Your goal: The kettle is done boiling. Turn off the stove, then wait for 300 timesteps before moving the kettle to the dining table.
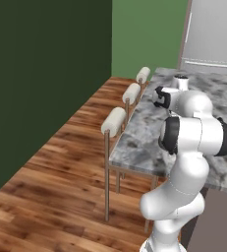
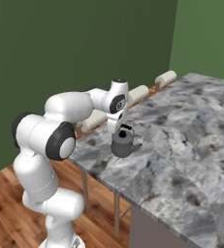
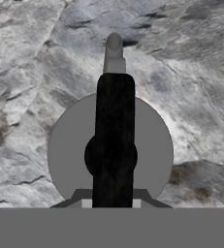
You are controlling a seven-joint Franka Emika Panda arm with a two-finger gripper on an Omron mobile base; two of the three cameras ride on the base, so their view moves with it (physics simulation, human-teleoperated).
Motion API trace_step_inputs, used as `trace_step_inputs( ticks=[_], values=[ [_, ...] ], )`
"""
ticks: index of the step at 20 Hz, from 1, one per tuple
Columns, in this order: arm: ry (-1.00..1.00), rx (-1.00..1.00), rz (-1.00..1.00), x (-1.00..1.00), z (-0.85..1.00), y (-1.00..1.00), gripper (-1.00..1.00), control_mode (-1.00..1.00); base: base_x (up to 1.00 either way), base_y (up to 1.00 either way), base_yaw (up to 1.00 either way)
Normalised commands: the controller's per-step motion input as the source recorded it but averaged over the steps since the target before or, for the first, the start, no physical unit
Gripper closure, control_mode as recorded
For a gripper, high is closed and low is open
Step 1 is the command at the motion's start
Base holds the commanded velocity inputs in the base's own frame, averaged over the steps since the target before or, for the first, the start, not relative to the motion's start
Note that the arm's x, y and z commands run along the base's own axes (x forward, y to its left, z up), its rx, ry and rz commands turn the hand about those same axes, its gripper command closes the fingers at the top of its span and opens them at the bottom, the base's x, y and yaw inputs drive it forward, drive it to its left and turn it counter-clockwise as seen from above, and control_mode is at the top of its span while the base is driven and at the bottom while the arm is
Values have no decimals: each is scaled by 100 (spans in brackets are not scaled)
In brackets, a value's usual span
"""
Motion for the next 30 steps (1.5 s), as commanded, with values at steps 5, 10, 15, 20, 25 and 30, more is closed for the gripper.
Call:
trace_step_inputs(
  ticks=[5, 10, 15, 20, 25, 30],
  values=[
    [0, 0, -9, 4, -12, 1, 100, -100, 0, 0, 0],
    [0, 0, -8, 1, -6, 8, 100, -100, 0, 0, 0],
    [0, 0, -7, 0, -6, 7, 100, -100, 0, 0, 0],
    [0, 0, -7, 1, -8, 8, 100, -100, 0, 0, 0],
    [-3, 0, -5, 4, -13, 8, 100, -100, 0, 0, 0],
    [-1, 0, -5, 4, -15, 6, 100, -100, 0, 0, 0]
  ],
)
